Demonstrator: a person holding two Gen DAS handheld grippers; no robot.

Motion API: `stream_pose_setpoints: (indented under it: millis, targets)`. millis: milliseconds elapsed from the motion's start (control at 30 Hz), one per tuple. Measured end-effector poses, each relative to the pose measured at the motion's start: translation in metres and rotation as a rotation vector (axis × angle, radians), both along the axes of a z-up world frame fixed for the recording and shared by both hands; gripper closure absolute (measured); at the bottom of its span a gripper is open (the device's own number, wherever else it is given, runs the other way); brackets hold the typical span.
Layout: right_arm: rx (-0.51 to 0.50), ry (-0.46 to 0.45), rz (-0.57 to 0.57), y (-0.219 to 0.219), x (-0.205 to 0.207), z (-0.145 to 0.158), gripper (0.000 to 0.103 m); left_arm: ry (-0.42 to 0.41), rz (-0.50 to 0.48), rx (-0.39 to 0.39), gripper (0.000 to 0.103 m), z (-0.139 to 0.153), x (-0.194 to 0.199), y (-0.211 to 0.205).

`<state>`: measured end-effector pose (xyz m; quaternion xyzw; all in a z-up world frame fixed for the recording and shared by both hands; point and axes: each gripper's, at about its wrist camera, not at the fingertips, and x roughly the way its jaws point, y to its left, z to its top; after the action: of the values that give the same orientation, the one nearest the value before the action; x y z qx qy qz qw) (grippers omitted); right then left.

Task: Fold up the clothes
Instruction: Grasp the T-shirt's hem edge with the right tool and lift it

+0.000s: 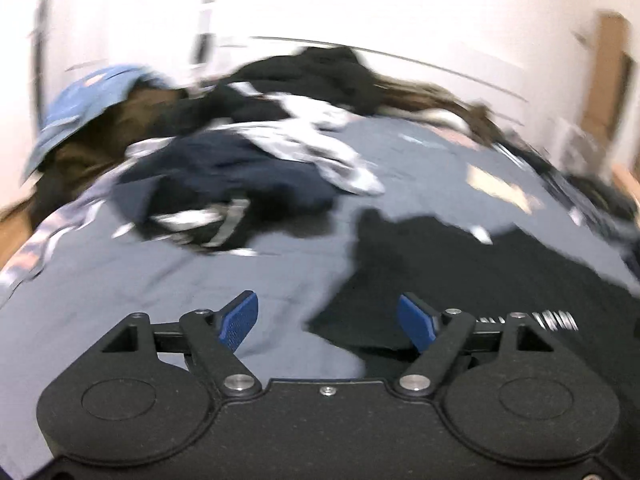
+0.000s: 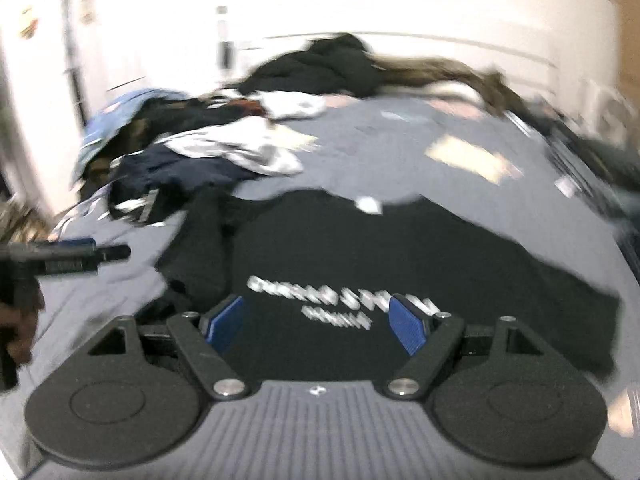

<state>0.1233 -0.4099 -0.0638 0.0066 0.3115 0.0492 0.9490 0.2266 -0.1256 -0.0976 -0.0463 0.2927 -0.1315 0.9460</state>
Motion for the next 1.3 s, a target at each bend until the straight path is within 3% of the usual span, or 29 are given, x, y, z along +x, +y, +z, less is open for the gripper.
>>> stream_pose_setpoints:
  millis: [200, 500, 600, 767, 833, 1033, 1133, 1233, 1300]
  targets:
    - [-0.153, -0.044, 0.227, 0.074, 0.055, -0.015, 0.024, 0.047, 0.113, -0.082, 0.027, 0.000, 0.012, 0.032]
    - [-0.421, -0.039, 0.522, 0.155, 0.094, -0.050, 0.027, 0.022, 0.123, -0.153, 0.026, 0.009, 0.013, 0.047]
    - [-0.482, -0.027, 0.613, 0.177, 0.100, -0.061, 0.034, 0.022, 0.151, -0.185, 0.023, 0.010, 0.013, 0.057]
    - [-0.461, 0.047, 0.642, 0.196, 0.120, -0.077, 0.060, 0.040, 0.167, -0.253, 0.020, 0.007, 0.017, 0.069]
    - [-0.473, 0.061, 0.636, 0.199, 0.128, -0.083, 0.062, 0.039, 0.165, -0.247, 0.020, 0.008, 0.017, 0.068]
    - [-0.658, 0.042, 0.679, 0.205, 0.131, -0.106, 0.061, 0.036, 0.158, -0.244, 0.020, 0.009, 0.017, 0.065]
    - [-0.675, 0.041, 0.703, 0.205, 0.133, -0.109, 0.063, 0.037, 0.152, -0.236, 0.020, 0.009, 0.017, 0.062]
    - [-0.677, 0.044, 0.680, 0.203, 0.140, -0.107, 0.094, 0.035, 0.156, -0.238, 0.020, 0.009, 0.016, 0.063]
    - [-0.585, 0.053, 0.634, 0.194, 0.146, -0.097, 0.094, 0.037, 0.162, -0.241, 0.020, 0.009, 0.016, 0.064]
